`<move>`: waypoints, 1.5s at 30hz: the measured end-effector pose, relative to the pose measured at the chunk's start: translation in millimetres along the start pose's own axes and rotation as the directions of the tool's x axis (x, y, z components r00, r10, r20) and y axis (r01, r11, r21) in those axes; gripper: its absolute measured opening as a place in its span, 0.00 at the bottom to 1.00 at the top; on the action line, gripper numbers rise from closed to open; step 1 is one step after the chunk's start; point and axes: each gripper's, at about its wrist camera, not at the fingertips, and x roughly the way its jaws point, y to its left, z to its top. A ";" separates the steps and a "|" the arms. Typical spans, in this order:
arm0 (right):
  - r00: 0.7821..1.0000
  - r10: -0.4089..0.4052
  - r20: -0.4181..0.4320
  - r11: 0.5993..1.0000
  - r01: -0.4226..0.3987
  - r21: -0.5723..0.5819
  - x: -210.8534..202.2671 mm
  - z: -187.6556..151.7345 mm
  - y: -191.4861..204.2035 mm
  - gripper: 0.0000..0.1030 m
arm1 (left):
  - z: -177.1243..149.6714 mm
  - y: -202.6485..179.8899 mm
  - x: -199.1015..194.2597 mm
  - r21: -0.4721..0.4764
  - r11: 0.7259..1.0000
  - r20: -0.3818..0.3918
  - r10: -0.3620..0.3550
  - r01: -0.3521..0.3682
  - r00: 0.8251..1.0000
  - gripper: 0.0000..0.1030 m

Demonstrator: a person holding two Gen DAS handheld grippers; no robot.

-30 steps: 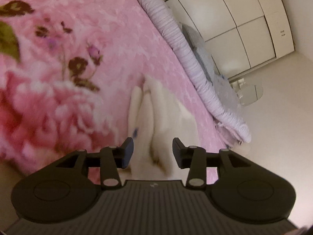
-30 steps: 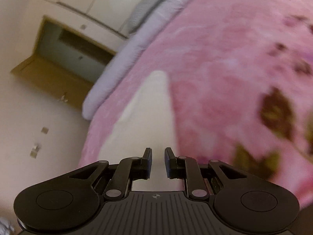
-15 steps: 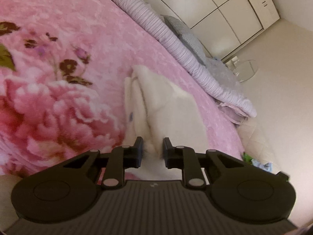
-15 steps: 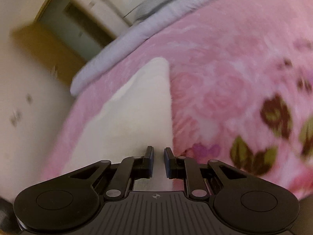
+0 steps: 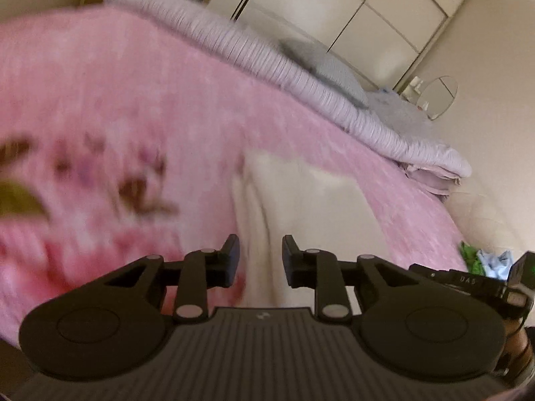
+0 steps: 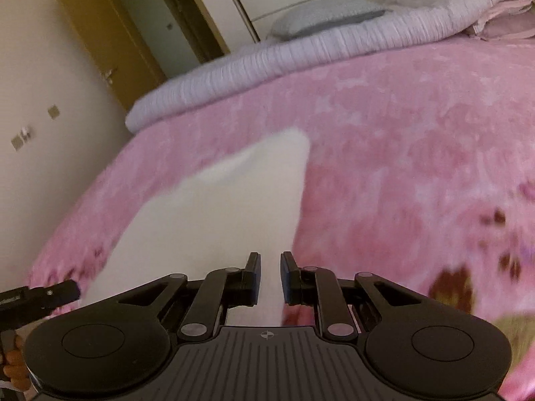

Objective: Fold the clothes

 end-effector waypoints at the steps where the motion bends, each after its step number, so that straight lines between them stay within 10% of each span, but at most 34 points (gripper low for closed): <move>1: 1.000 -0.003 0.004 1.000 0.003 -0.004 5.0 8.0 -1.5 0.16 | 9.0 -4.4 7.3 0.026 1.000 0.000 -0.009 0.009 1.000 0.21; 8: 0.999 -0.042 -0.020 0.994 0.044 0.096 64.4 45.2 -18.3 0.16 | 48.9 -39.8 97.2 0.188 0.980 -0.098 -0.042 0.060 0.994 0.21; 12: 0.996 -0.021 -0.091 0.996 0.029 0.089 104.2 46.8 -10.9 0.15 | 36.0 -36.9 138.3 0.298 0.953 -0.146 0.108 -0.061 0.983 0.14; 16: 0.990 -0.101 -0.094 0.982 0.084 -0.172 125.0 40.6 18.7 0.13 | 35.7 -30.9 131.1 0.268 0.960 -0.128 0.114 -0.077 0.985 0.12; 29: 0.999 -0.007 0.033 0.995 0.011 -0.102 -2.1 -0.3 31.4 0.13 | 4.3 -49.6 52.4 0.183 0.983 -0.104 0.016 0.003 0.994 0.10; 41: 0.991 -0.111 -0.080 0.978 0.095 -0.185 28.0 -18.2 59.0 0.14 | -23.5 -72.0 48.4 0.250 0.955 -0.091 0.186 -0.159 0.978 0.14; 45: 0.987 -0.155 -0.038 0.984 0.150 -0.098 -8.9 -33.1 57.1 0.28 | -34.1 -87.9 21.8 0.277 0.934 -0.074 0.256 -0.227 0.964 0.21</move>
